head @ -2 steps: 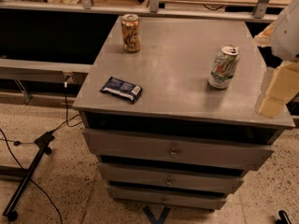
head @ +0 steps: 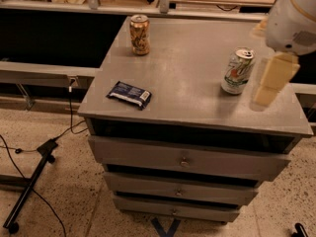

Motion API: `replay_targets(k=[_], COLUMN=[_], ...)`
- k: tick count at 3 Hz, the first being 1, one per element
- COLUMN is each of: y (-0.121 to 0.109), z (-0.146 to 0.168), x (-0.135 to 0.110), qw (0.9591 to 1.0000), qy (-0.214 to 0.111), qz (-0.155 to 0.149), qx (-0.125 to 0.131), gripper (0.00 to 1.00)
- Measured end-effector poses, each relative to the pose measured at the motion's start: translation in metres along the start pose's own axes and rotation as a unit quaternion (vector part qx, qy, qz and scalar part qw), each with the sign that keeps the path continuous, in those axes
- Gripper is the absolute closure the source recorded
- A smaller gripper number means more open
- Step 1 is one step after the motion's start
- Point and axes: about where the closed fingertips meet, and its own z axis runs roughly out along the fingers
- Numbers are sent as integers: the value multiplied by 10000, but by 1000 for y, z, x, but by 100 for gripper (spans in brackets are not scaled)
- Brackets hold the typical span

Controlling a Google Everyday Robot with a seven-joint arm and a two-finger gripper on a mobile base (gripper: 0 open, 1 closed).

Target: Pick 7up can

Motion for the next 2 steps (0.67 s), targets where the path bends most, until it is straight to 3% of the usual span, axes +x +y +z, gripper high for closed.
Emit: replay_targets(k=[2], y=[-67], z=[22], x=[-37], qw=[9995], qy=[11], qz=[-224], qx=[-213], gripper=[0])
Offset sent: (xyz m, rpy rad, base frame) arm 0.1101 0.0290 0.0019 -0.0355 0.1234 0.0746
